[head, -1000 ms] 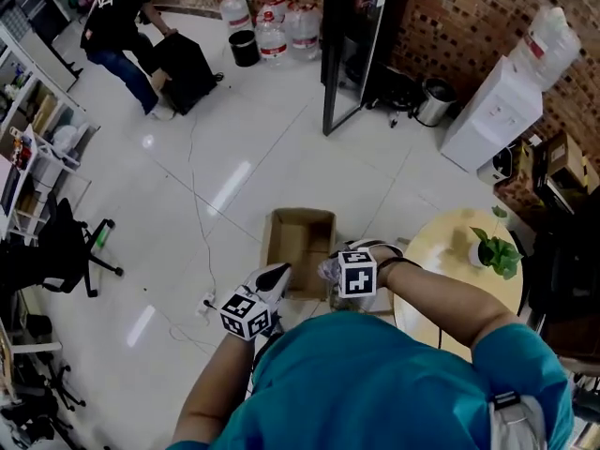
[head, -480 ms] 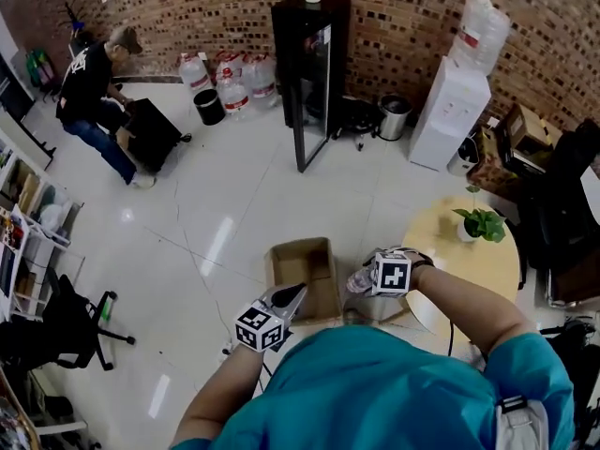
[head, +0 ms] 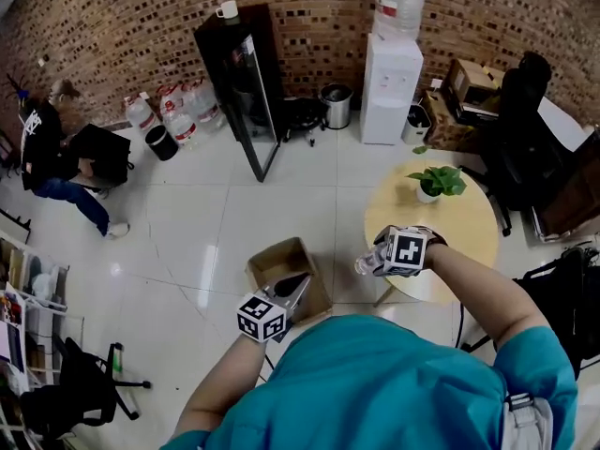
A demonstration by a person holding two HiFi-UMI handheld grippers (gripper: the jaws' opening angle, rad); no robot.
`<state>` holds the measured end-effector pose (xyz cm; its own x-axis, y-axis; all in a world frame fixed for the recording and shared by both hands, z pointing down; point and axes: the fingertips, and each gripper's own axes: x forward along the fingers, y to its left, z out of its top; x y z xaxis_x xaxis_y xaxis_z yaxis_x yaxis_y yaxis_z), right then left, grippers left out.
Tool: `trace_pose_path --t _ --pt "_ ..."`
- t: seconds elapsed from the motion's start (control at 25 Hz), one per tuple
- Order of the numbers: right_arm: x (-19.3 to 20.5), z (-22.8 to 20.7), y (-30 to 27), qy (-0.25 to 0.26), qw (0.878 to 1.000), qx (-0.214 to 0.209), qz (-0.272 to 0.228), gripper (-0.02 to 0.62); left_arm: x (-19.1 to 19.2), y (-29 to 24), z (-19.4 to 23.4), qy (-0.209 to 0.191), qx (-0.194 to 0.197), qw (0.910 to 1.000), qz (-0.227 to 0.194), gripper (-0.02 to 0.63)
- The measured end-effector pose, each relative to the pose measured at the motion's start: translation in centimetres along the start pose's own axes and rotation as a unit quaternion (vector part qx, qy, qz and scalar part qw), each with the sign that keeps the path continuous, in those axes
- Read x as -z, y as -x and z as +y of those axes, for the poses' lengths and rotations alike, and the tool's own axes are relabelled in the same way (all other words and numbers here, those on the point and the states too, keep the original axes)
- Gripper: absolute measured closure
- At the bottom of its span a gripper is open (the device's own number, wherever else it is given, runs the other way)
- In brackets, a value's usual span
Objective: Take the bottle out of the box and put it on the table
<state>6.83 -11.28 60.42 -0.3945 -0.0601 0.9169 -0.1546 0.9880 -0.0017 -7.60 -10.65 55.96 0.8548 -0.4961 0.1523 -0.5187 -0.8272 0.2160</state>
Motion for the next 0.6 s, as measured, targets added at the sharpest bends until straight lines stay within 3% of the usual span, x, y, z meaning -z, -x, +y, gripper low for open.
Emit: trace_pose_path --t 0.32,0.36,0.48,0.52,0.6 --pt "14.0 -2.5 9.3 -0.013 1.0 0.003 0.001 0.282 -3.2 -14.7 -8.2 0.007 0.014 0.9999 -0.006 0.606" --pt "16.2 -3.3 10.6 -0.01 1.0 0.016 0.013 0.282 -3.3 -16.8 -9.3 0.01 0.018 0.9998 -0.007 0.606" --pt "22.6 -8.4 15.2 0.009 0.989 0.115 0.091 0.282 -3.9 -21.9 -11.7 0.015 0.029 0.9995 -0.004 0.606" --pt "24.0 -8.3 15.9 -0.006 0.99 0.099 0.103 0.282 -4.2 -23.3 -12.2 0.014 0.033 0.9994 0.0 0.606" --pt "26.5 -4.4 16.0 -0.086 0.989 -0.024 0.114 0.282 -5.0 -25.7 -12.9 0.012 0.041 0.9991 0.009 0.606"
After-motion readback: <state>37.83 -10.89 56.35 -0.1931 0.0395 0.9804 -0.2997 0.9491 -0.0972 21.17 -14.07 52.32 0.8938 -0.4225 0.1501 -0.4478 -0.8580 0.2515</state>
